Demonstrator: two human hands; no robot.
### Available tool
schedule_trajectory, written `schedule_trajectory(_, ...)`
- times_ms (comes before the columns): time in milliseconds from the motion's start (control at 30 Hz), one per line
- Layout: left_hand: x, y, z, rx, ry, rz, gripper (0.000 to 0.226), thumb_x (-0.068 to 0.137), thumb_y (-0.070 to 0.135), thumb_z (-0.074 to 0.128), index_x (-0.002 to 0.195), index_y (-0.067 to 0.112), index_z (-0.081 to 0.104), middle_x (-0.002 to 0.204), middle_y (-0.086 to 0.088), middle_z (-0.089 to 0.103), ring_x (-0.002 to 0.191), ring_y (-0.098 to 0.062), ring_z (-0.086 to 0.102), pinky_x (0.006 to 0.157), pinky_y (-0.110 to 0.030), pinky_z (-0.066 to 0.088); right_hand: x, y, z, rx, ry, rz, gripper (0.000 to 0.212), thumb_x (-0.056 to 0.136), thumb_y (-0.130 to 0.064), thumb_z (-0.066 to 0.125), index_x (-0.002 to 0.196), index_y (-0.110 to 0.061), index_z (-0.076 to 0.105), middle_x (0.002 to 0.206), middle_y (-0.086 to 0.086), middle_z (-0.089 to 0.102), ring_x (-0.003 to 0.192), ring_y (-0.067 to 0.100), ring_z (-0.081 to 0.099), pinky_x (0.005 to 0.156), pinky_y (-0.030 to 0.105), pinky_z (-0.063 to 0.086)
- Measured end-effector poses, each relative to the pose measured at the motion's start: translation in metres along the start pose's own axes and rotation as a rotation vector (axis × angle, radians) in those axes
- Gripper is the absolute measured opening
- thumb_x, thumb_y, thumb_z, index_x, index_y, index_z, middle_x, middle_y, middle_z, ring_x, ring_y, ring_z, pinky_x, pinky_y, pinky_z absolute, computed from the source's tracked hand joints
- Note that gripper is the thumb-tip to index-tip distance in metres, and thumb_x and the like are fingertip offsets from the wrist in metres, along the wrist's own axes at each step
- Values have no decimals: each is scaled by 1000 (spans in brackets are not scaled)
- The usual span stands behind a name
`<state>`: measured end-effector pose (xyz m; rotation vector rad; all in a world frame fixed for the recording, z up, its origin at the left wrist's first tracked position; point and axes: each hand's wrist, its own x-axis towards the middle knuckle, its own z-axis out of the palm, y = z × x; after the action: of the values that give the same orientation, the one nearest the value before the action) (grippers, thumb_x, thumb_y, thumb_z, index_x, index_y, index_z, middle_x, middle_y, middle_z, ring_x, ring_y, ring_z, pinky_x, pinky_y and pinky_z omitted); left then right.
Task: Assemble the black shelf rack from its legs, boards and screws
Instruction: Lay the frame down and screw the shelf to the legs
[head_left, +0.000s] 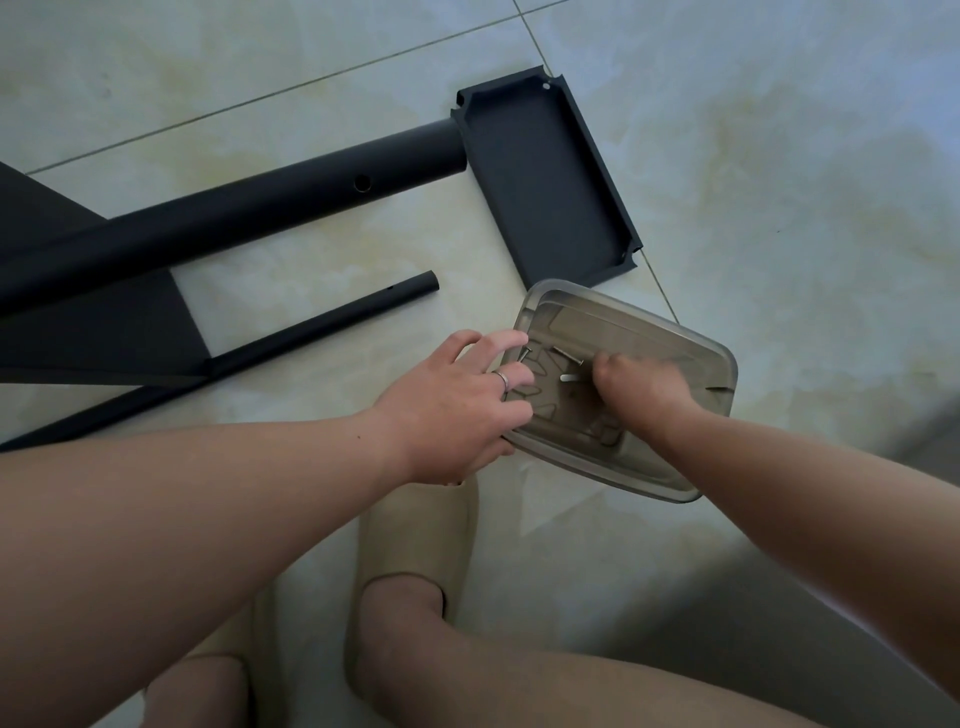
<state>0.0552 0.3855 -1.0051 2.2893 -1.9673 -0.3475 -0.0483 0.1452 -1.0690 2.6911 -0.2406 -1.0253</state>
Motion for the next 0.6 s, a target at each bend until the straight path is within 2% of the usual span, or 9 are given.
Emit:
schedule_trajectory(167, 0, 0, 1, 18, -5, 7, 23, 89, 47, 63, 94, 24, 63, 130, -1, 60, 144, -36, 32, 109, -51, 33, 1, 1, -2, -8, 2, -21, 24, 102, -2, 40, 120, -9, 54, 113, 10, 68, 100, 33, 69, 63, 35, 40)
schedule_trajectory(267, 1, 2, 2, 11, -52, 0, 24, 92, 48, 58, 99, 26, 61, 140, 0, 53, 148, -34, 23, 108, -50, 32, 0, 2, -5, 108, -9, 2, 23, 100, -2, 43, 118, -10, 55, 111, 12, 66, 98, 35, 67, 64, 36, 41)
schedule_trajectory(333, 3, 4, 2, 5, -135, -29, 26, 94, 49, 55, 107, 27, 59, 156, -2, 38, 152, -30, 11, 108, -47, 31, -1, 1, -12, 289, -35, 64, 17, 96, -4, 48, 109, -13, 55, 108, 14, 64, 90, 35, 64, 66, 37, 43)
schedule_trajectory(400, 2, 5, -1, 3, -231, -52, 32, 94, 49, 55, 119, 27, 55, 167, -4, 14, 154, -25, -1, 111, -47, 28, -5, -2, -22, 521, -40, 144, 11, 92, -7, 53, 99, -15, 55, 104, 15, 64, 87, 35, 60, 68, 36, 45)
schedule_trajectory(467, -3, 7, -11, -19, -275, -76, 41, 94, 46, 56, 130, 28, 48, 168, -4, -4, 154, -24, -4, 116, -46, 24, -12, -5, -35, 710, -17, 205, 12, 91, -8, 56, 99, -15, 62, 100, 11, 65, 86, 30, 60, 71, 34, 47)
schedule_trajectory(500, -7, 8, -19, -35, -280, -95, 45, 94, 45, 56, 134, 28, 45, 168, -4, -7, 154, -24, -2, 117, -46, 23, -17, -6, -43, 758, -1, 215, 13, 92, -9, 57, 101, -15, 65, 99, 9, 66, 85, 27, 60, 71, 33, 47)
schedule_trajectory(533, -11, 9, -29, -55, -291, -124, 47, 95, 43, 56, 137, 28, 43, 168, -4, -5, 154, -24, 1, 118, -46, 23, -23, -7, -52, 780, 17, 208, 15, 93, -10, 57, 102, -15, 68, 98, 7, 66, 83, 24, 59, 72, 31, 46)
schedule_trajectory(600, -20, 9, -53, -116, -354, -227, 48, 96, 42, 54, 140, 28, 42, 165, -5, 16, 150, -25, 15, 115, -44, 28, -36, -7, -75, 807, 63, 179, 16, 96, -13, 57, 104, -16, 70, 97, 3, 67, 77, 19, 59, 70, 26, 44)
